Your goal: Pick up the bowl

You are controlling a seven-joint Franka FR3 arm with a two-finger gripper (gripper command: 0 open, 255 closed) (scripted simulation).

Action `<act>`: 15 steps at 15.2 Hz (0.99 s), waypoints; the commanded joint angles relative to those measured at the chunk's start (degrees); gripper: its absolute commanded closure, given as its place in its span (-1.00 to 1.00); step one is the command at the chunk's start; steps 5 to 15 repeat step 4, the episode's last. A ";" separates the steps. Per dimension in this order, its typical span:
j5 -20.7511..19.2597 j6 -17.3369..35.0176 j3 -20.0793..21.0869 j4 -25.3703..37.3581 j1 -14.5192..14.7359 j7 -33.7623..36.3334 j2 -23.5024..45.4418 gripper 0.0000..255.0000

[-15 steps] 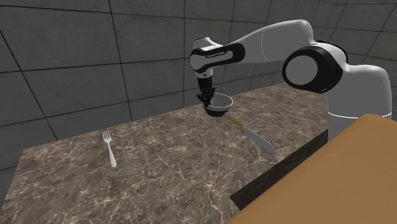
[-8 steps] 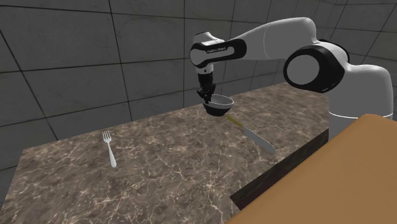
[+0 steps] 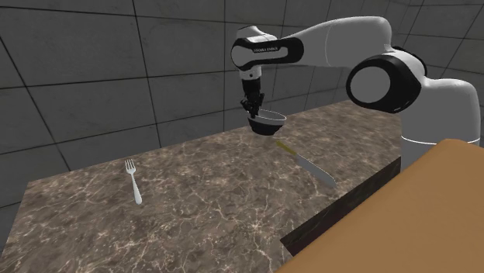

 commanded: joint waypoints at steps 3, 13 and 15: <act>0.00 -2.55 -0.01 2.81 0.05 -0.25 0.22 1.00; 0.00 -2.56 -0.01 2.83 0.05 -0.25 0.23 1.00; 0.00 -2.56 -0.01 2.83 0.05 -0.25 0.23 1.00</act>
